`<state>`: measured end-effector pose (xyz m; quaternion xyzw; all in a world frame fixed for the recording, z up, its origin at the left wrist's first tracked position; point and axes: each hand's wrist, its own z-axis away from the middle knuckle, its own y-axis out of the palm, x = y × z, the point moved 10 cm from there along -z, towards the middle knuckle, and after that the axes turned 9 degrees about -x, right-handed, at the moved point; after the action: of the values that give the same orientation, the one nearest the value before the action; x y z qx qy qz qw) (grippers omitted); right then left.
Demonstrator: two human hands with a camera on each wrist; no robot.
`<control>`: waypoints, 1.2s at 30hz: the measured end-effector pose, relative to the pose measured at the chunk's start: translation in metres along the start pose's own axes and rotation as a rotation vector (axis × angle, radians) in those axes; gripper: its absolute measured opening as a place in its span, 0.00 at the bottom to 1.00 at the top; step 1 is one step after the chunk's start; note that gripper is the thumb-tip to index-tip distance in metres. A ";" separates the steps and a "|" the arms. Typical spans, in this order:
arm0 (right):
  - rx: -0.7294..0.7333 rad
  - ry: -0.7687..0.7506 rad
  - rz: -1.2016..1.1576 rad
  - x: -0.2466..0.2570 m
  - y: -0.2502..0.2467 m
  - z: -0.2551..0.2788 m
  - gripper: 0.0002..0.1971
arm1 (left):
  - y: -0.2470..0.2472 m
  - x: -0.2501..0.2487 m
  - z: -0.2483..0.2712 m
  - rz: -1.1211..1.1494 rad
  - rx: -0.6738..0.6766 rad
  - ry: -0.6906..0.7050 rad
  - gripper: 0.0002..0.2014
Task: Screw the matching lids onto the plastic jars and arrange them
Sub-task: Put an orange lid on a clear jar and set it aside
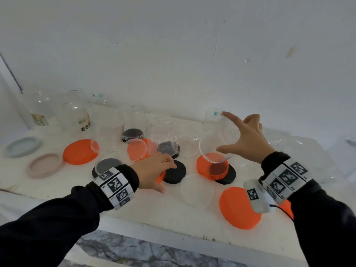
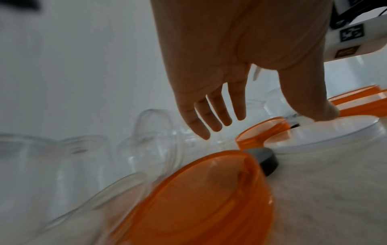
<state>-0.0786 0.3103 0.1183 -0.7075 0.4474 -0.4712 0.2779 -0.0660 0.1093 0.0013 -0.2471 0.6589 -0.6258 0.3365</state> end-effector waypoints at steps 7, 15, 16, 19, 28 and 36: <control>-0.142 0.004 -0.088 -0.010 -0.041 0.023 0.52 | 0.031 -0.064 -0.036 0.063 0.129 0.240 0.45; -0.228 0.075 -0.208 -0.030 -0.054 0.052 0.47 | 0.055 -0.087 -0.051 -0.034 0.272 0.351 0.49; -0.233 0.086 -0.229 -0.032 -0.053 0.054 0.47 | 0.056 -0.087 -0.052 -0.048 0.279 0.345 0.50; -0.226 0.112 -0.279 -0.035 -0.049 0.061 0.48 | 0.056 -0.088 -0.054 -0.076 0.290 0.341 0.51; -0.220 0.249 -0.368 -0.052 -0.035 0.075 0.43 | 0.054 -0.086 -0.048 0.014 0.253 0.315 0.52; -0.117 0.325 -0.501 -0.052 -0.002 0.082 0.46 | 0.028 -0.052 -0.017 0.355 0.128 0.128 0.50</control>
<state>-0.0113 0.3557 0.0654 -0.7261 0.3236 -0.6056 0.0367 -0.0419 0.1621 -0.0199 -0.0648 0.6709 -0.6117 0.4142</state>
